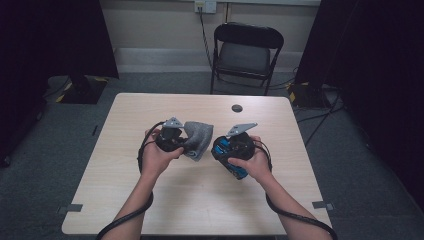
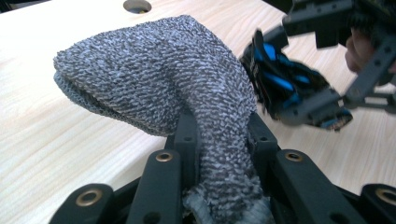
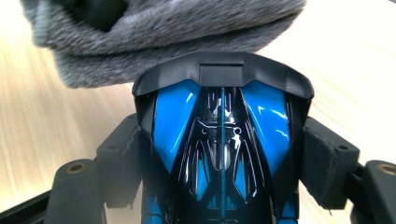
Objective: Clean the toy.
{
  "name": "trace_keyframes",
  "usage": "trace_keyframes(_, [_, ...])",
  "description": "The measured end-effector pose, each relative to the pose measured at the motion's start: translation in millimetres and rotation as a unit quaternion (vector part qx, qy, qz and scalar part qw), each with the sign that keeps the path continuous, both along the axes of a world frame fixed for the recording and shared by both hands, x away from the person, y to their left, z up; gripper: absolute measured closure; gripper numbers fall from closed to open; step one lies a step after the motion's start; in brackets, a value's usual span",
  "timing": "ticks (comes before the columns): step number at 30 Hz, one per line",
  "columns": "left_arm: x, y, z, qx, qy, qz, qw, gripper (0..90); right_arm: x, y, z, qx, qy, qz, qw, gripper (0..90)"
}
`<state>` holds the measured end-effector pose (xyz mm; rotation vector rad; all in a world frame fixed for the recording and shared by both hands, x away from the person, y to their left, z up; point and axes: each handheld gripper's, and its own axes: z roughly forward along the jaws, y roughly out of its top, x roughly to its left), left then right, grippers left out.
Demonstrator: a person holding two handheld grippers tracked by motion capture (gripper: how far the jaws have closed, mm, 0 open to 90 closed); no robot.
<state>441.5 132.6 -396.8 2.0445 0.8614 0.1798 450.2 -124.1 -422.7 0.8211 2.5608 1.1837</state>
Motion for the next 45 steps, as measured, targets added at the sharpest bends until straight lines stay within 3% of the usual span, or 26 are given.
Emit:
trace_keyframes(7, [7.1,-12.2,-2.6,0.001,0.005,0.001,1.0,71.4,-6.8,4.7,1.4,0.007,-0.001,0.017,0.9998,25.8])
trace_keyframes(10, [7.8,-18.6,-2.4,-0.007,0.003,-0.009,0.9999,71.3,-9.9,10.1,1.4,0.003,0.0,0.028,0.9996,25.9])
trace_keyframes(15, [6.2,-25.0,-2.9,-0.002,0.008,-0.032,0.9995,71.5,-10.3,12.6,-1.6,-0.003,0.002,0.034,0.9994,25.8])
trace_keyframes(27, [0.4,-20.7,-6.6,-0.003,0.012,-0.061,0.9981,71.8,2.6,3.2,-2.4,-0.011,0.009,0.013,0.9998,25.9])
trace_keyframes(37, [-5.8,-16.3,-7.4,0.0,0.012,-0.071,0.9974,71.6,14.5,2.4,-2.3,-0.02,0.012,0.0,0.9997,25.9])
trace_keyframes(45, [-13.9,-15.5,-12.7,-0.007,0.017,-0.081,0.9966,71.6,26.3,-3.8,-2.7,-0.017,0.018,-0.028,0.9993,25.9])
